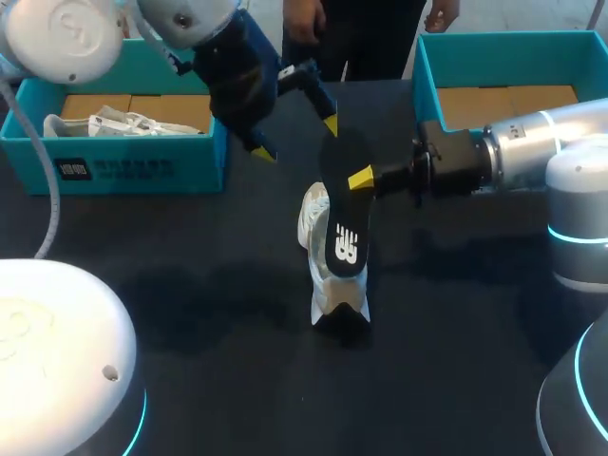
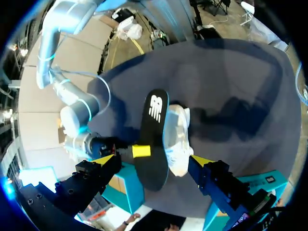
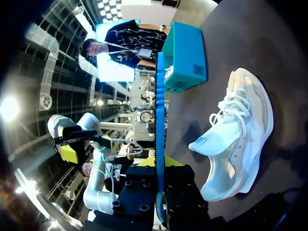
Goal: Take the shoe out of the shoebox, open the shoe tongue, remove and reinsert the insole, then place the shoe into the shoebox
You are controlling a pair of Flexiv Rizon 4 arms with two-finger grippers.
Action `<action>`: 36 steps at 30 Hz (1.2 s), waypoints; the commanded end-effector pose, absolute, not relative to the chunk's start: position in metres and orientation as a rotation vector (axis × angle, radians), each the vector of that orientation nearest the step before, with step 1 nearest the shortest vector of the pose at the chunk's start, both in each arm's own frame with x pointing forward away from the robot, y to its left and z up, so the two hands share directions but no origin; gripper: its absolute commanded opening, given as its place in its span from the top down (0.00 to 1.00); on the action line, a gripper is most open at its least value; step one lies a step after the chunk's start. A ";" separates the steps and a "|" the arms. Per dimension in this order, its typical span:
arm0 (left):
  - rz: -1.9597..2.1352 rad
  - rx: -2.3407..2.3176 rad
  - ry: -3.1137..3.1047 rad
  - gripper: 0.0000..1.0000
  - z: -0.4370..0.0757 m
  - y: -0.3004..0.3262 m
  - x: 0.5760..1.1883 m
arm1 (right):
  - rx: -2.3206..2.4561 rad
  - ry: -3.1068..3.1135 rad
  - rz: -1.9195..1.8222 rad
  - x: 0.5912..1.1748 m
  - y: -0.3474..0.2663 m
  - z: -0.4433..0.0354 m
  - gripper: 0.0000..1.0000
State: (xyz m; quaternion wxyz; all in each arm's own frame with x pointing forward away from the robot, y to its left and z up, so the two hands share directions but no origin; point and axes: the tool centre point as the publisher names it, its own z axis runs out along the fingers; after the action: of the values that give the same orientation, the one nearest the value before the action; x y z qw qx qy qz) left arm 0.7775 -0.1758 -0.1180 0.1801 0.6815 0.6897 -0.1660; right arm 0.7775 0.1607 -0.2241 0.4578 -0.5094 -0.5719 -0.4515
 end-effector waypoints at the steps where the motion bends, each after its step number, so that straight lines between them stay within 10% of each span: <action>1: -0.322 1.971 2.025 0.00 -0.110 -0.187 0.778 | -1.260 -1.403 -1.112 0.775 0.164 -0.227 1.00; 36: -0.114 2.169 2.025 0.00 -0.111 -0.222 0.792 | -1.232 -1.397 -1.109 0.777 0.175 -0.235 1.00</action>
State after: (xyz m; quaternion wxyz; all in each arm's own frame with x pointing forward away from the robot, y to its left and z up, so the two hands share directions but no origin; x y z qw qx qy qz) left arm 0.7919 -0.2208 -0.1124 0.0892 0.7273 0.6791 -0.0430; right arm 0.7770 0.1730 -0.2352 0.4686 -0.5013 -0.5694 -0.4527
